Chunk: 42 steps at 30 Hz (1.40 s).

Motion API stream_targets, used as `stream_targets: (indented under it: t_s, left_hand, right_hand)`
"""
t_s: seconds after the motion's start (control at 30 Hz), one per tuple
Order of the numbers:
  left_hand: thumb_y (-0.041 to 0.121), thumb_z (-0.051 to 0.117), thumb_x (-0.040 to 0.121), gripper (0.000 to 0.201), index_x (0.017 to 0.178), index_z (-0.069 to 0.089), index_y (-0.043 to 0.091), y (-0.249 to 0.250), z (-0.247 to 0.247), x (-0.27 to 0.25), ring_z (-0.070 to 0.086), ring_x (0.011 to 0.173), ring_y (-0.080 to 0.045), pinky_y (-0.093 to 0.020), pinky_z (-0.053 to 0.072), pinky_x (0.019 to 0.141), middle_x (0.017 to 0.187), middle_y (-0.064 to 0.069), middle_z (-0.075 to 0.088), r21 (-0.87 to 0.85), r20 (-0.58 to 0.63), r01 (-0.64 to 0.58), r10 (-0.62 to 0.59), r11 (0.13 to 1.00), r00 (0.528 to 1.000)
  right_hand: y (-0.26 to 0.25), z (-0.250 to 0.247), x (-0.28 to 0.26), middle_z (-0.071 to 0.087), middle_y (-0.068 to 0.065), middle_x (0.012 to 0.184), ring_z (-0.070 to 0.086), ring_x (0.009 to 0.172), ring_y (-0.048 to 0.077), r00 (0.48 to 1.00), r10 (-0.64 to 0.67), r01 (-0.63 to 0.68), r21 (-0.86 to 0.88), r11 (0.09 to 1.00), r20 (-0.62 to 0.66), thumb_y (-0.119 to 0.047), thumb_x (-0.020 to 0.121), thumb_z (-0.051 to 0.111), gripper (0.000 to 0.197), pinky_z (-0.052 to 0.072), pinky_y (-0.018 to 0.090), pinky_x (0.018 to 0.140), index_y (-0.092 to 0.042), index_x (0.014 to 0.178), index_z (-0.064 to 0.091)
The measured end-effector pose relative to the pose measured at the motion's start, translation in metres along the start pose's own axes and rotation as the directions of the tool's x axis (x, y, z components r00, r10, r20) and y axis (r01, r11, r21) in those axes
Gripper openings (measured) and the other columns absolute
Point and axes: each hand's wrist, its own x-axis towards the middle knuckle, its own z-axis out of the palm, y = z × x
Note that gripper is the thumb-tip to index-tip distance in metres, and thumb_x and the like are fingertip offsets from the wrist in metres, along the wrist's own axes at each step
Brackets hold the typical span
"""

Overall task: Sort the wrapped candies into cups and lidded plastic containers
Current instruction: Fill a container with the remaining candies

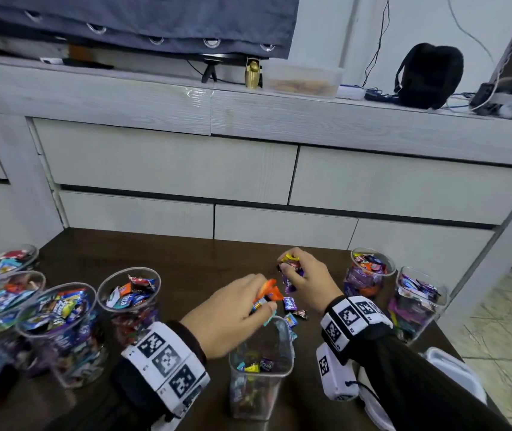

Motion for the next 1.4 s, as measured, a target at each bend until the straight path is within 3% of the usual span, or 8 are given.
stream_targets:
  t_s: [0.2,0.37,0.67,1.0,1.13,1.23,1.33,1.4]
  left_hand:
    - [0.047,0.036,0.099,0.027,0.108,0.047,0.024,0.009,0.004,-0.013,0.048,0.094,-0.014,-0.031,0.037,0.082,0.103,0.006,0.052,0.425,0.09,-0.161,0.135,0.891,0.987]
    - [0.044,0.037,0.099,0.037,0.123,0.048,0.019,0.017,0.003,-0.011,0.05,0.104,-0.022,-0.036,0.037,0.085,0.116,-0.003,0.055,0.589,0.246,-0.292,0.177,0.754,0.953]
    - [0.052,0.043,0.097,0.052,0.135,0.046,0.017,0.021,0.005,0.003,0.045,0.116,-0.026,-0.039,0.037,0.088,0.132,-0.008,0.051,0.646,0.41,-0.352,0.081,0.678,0.908]
    - [0.065,0.04,0.092,0.056,0.126,0.058,0.024,0.012,0.007,0.004,0.047,0.104,-0.021,-0.034,0.033,0.079,0.115,-0.003,0.054,0.61,0.35,-0.33,0.129,0.721,0.928]
    - [0.067,0.037,0.093,0.054,0.124,0.057,0.028,0.013,-0.002,0.003,0.052,0.101,-0.016,-0.032,0.035,0.08,0.108,0.003,0.056,0.479,0.3,-0.238,0.097,0.845,0.949]
    - [0.08,0.039,0.08,0.055,0.106,0.053,0.034,0.006,-0.009,-0.006,0.045,0.087,-0.004,-0.028,0.035,0.077,0.09,0.018,0.047,0.327,0.136,-0.17,0.132,0.93,0.982]
    - [0.093,0.048,0.056,0.083,0.111,0.038,0.033,-0.011,-0.009,-0.021,0.038,0.096,0.002,-0.023,0.035,0.08,0.104,0.021,0.036,0.167,0.044,-0.016,0.009,0.986,0.999]
    - [0.093,0.058,0.047,0.111,0.133,0.024,0.032,-0.022,-0.003,-0.029,0.036,0.118,0.0,-0.027,0.038,0.1,0.126,0.017,0.029,0.077,0.131,0.093,-0.102,0.993,0.986]
  right_hand:
    - [-0.013,-0.008,-0.01,0.059,0.001,0.1,0.057,0.091,0.015,1.0,-0.017,0.017,-0.051,0.999,0.005,-0.024,0.094,0.053,0.011,0.051,0.039,0.084,-0.02,0.102,0.058]
    - [-0.017,-0.01,-0.012,0.058,0.004,0.101,0.053,0.088,0.01,0.997,-0.059,0.062,-0.093,0.994,0.04,-0.023,0.096,0.051,0.005,0.039,0.002,0.065,-0.026,0.099,0.053]
    - [-0.024,-0.009,-0.012,0.059,-0.001,0.1,0.051,0.085,-0.002,0.997,-0.076,0.078,-0.082,0.994,0.024,-0.024,0.096,0.051,0.005,0.036,0.003,0.07,-0.027,0.098,0.052]
    - [-0.018,0.0,-0.02,0.057,-0.003,0.099,0.052,0.085,-0.004,0.997,-0.071,0.072,-0.069,0.995,0.022,-0.027,0.095,0.051,0.005,0.037,0.005,0.069,-0.03,0.098,0.053]
    - [-0.022,-0.004,-0.018,0.059,-0.003,0.099,0.051,0.085,-0.002,0.998,-0.066,0.066,-0.069,0.995,0.001,-0.026,0.095,0.051,0.005,0.036,0.008,0.071,-0.03,0.098,0.054]
    - [-0.029,-0.01,-0.019,0.06,-0.003,0.099,0.051,0.085,-0.002,0.996,-0.086,0.085,-0.069,0.994,-0.02,-0.026,0.096,0.052,0.005,0.035,0.006,0.071,-0.027,0.099,0.055]
    - [-0.042,-0.013,-0.024,0.059,-0.001,0.102,0.051,0.089,0.006,0.986,-0.164,0.164,-0.076,0.984,-0.001,-0.022,0.095,0.053,0.01,0.033,0.005,0.075,-0.021,0.103,0.058]
    - [-0.053,-0.01,-0.03,0.058,0.0,0.103,0.051,0.091,0.007,0.975,-0.221,0.223,-0.086,0.971,0.034,-0.02,0.095,0.054,0.012,0.033,0.006,0.077,-0.019,0.105,0.059]
